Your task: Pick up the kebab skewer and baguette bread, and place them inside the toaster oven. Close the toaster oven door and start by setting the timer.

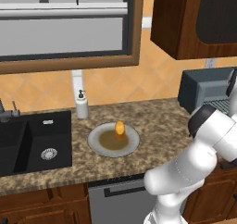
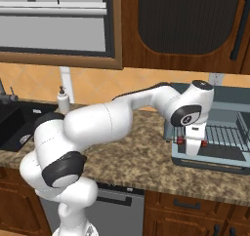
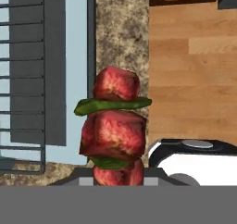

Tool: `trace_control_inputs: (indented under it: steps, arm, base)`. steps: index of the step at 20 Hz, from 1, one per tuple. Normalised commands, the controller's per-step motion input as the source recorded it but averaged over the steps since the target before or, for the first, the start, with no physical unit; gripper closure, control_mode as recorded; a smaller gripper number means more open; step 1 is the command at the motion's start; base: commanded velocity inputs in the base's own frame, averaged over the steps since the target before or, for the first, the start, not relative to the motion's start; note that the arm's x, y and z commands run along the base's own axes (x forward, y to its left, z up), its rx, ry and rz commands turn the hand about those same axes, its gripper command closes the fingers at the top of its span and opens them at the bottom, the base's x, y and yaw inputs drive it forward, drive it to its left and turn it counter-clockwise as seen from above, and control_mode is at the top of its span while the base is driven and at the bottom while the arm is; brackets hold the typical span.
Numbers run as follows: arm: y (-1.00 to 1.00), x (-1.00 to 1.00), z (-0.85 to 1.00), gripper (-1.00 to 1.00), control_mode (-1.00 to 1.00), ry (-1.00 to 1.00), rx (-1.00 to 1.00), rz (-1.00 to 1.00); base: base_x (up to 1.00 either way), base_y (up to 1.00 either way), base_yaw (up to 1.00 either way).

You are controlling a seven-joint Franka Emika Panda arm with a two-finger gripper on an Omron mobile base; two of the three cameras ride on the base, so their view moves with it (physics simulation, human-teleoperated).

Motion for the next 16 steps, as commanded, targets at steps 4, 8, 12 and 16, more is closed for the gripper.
trace_control_inputs:
  steps: [4, 8, 12, 16]
  arm:
    - [-0.09, 0.11, 0.01, 1.00, -1.00, -0.05, 0.00, -0.04]
    - [-0.09, 0.31, 0.03, 1.00, -1.00, -0.03, 0.00, -0.01]
    - [-0.03, 0.38, 0.00, 1.00, -1.00, -0.04, 0.00, 0.00]
    - [-0.02, 0.48, 0.00, 1.00, -1.00, -0.06, 0.00, 0.00]
  base:
    - [0.00, 0.00, 0.00]
    - [0.00, 0.00, 0.00]
    - [0.00, 0.00, 0.00]
    - [0.00, 0.00, 0.00]
